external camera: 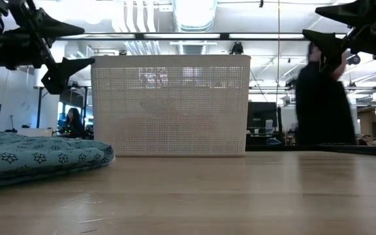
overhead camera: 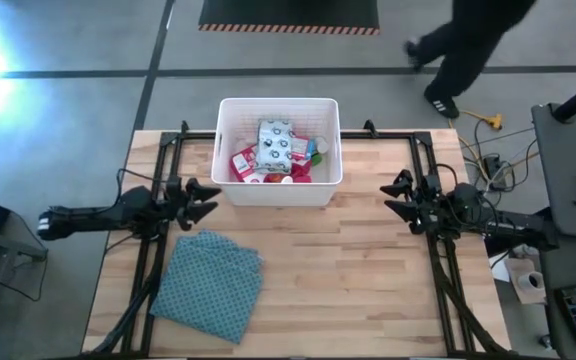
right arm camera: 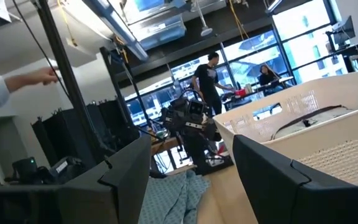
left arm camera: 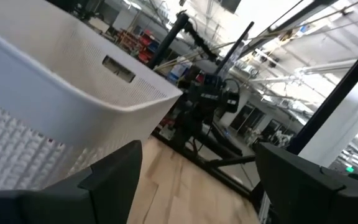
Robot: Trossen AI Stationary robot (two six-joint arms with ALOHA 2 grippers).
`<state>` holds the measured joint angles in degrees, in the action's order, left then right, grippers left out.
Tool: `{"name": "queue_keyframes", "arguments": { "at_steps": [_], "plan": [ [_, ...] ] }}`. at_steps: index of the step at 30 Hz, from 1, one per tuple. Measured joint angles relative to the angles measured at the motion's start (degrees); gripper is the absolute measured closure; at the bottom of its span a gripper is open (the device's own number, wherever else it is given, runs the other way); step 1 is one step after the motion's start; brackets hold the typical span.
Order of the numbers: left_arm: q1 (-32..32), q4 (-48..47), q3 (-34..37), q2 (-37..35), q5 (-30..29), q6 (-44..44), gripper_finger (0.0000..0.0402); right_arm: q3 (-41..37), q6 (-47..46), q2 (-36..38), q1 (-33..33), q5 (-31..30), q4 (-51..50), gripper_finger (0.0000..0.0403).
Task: Pick & place medical supplies in basket/bin
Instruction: Return to Home Position
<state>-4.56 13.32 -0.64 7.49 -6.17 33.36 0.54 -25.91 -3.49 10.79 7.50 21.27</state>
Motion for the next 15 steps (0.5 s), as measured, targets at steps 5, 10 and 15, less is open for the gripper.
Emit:
{"name": "queue_keyframes", "arguments": {
  "at_steps": [5, 10, 15],
  "plan": [
    [0.0, -0.4, 0.0, 2.2, 0.0, 0.0, 0.0109, 0.0, 0.0, 0.0, 0.0, 0.0, 0.0, 0.0184],
    [0.0, -0.3, 0.0, 4.6, 0.0, 0.0, 0.0109, 0.0, 0.0, 0.0, 0.0, 0.0, 0.0, 0.0184],
    [0.0, -0.3, 0.0, 7.0, 0.0, 0.0, 0.0109, 0.0, 0.0, 0.0, 0.0, 0.0, 0.0, 0.0184]
  ]
}}
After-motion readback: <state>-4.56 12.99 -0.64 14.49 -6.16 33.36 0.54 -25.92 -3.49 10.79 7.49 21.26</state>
